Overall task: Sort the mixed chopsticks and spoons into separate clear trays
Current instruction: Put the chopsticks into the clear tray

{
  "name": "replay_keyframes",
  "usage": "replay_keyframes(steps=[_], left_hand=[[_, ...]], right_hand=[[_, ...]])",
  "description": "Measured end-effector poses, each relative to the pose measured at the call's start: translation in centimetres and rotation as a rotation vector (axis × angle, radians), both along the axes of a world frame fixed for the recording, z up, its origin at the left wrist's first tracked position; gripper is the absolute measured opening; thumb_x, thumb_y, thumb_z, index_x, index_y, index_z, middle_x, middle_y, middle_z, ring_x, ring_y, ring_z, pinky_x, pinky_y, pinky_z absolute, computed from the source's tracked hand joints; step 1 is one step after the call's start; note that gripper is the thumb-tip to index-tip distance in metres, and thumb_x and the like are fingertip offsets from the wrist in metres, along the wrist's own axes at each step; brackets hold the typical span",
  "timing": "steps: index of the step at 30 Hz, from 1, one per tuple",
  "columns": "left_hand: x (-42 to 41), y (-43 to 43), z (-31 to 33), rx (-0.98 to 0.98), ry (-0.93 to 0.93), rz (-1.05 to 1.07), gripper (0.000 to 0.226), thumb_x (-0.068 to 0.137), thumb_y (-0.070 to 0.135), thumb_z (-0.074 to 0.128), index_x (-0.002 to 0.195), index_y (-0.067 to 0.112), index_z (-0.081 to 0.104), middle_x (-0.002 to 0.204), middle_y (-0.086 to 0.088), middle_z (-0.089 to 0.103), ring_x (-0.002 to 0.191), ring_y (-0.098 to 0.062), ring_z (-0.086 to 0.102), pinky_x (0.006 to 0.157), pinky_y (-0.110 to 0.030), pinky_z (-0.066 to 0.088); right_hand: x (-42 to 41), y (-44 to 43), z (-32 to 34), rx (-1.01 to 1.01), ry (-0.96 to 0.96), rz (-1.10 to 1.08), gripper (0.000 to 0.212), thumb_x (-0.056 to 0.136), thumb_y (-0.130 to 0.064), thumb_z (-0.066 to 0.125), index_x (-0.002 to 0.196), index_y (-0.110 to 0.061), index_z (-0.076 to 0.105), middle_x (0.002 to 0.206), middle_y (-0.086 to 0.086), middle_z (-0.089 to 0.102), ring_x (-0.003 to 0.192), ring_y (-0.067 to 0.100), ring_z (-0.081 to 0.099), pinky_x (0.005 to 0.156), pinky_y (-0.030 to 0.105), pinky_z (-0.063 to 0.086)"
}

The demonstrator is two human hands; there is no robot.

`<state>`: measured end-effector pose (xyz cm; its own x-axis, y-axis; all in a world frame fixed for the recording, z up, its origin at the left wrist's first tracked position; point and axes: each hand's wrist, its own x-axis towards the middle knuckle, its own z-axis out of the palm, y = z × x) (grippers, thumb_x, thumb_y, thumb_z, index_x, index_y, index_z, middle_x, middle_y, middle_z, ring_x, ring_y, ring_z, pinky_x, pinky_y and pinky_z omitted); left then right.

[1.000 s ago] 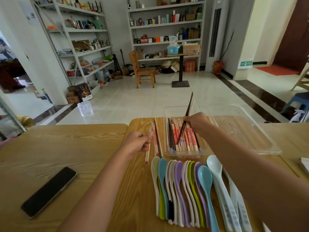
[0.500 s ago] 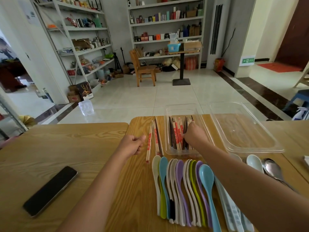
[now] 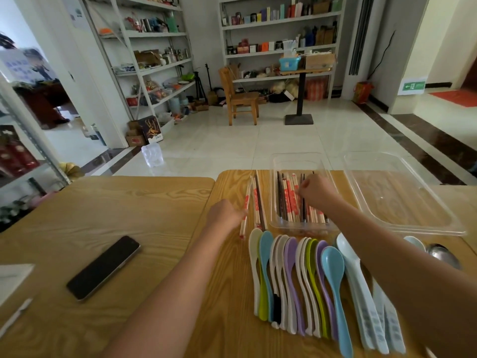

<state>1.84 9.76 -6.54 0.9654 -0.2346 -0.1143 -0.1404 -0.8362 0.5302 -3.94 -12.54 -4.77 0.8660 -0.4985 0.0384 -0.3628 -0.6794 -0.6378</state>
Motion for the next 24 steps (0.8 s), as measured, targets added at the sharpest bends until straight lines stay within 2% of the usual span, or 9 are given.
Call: replay_keyframes(steps=[5, 10, 14, 17, 20, 24], left_hand=[[0.3, -1.8, -0.8, 0.037, 0.001, 0.01, 0.028, 0.094, 0.037, 0.061, 0.098, 0.01, 0.064, 0.074, 0.001, 0.059, 0.058, -0.011, 0.055, 0.049, -0.022, 0.039], [0.9, -2.8, -1.2, 0.103, -0.015, 0.018, 0.027, 0.09, 0.042, 0.066, 0.093, 0.016, 0.062, 0.078, 0.001, 0.064, 0.065, -0.013, 0.063, 0.049, -0.023, 0.045], [1.6, -3.2, -0.8, 0.138, 0.003, -0.016, 0.022, 0.09, 0.036, 0.066, 0.097, 0.014, 0.064, 0.082, 0.001, 0.064, 0.07, -0.012, 0.062, 0.052, -0.023, 0.043], [2.1, -3.1, -0.3, 0.156, 0.061, -0.037, 0.017, 0.092, 0.029, 0.064, 0.089, 0.012, 0.062, 0.081, -0.002, 0.066, 0.068, -0.014, 0.064, 0.053, -0.024, 0.045], [2.4, -3.0, -0.4, 0.136, 0.098, -0.02, 0.013, 0.093, 0.021, 0.06, 0.084, 0.012, 0.06, 0.082, -0.005, 0.066, 0.07, -0.017, 0.066, 0.064, -0.028, 0.057], [2.6, -3.0, -0.7, 0.089, 0.076, 0.03, 0.016, 0.096, 0.015, 0.054, 0.082, 0.01, 0.059, 0.081, -0.007, 0.066, 0.071, -0.02, 0.069, 0.068, -0.03, 0.059]], right_hand=[[-0.9, 0.7, 1.4, -0.002, -0.081, 0.057, 0.016, 0.093, -0.023, 0.065, 0.092, -0.007, 0.068, 0.087, 0.008, 0.068, 0.076, 0.021, 0.065, 0.066, 0.029, 0.052], [-1.5, 0.7, 1.3, -0.009, -0.08, 0.091, 0.016, 0.094, -0.024, 0.064, 0.092, -0.008, 0.068, 0.086, 0.008, 0.068, 0.069, 0.017, 0.062, 0.062, 0.026, 0.052], [-1.6, 0.8, 0.9, 0.007, -0.09, 0.081, 0.018, 0.094, -0.026, 0.064, 0.093, -0.009, 0.07, 0.085, 0.006, 0.068, 0.077, 0.018, 0.064, 0.068, 0.028, 0.051], [-1.6, 0.9, 0.8, 0.023, -0.083, 0.083, 0.017, 0.094, -0.026, 0.064, 0.094, -0.01, 0.069, 0.083, 0.005, 0.067, 0.078, 0.019, 0.065, 0.073, 0.032, 0.055], [-1.7, 1.2, 0.8, 0.001, -0.069, 0.086, 0.015, 0.095, -0.025, 0.063, 0.093, -0.011, 0.068, 0.081, 0.003, 0.066, 0.075, 0.017, 0.063, 0.068, 0.027, 0.053], [-1.6, 1.4, 0.8, -0.012, -0.066, 0.087, 0.016, 0.095, -0.025, 0.062, 0.091, -0.011, 0.068, 0.078, 0.002, 0.066, 0.07, 0.014, 0.061, 0.06, 0.023, 0.047]])
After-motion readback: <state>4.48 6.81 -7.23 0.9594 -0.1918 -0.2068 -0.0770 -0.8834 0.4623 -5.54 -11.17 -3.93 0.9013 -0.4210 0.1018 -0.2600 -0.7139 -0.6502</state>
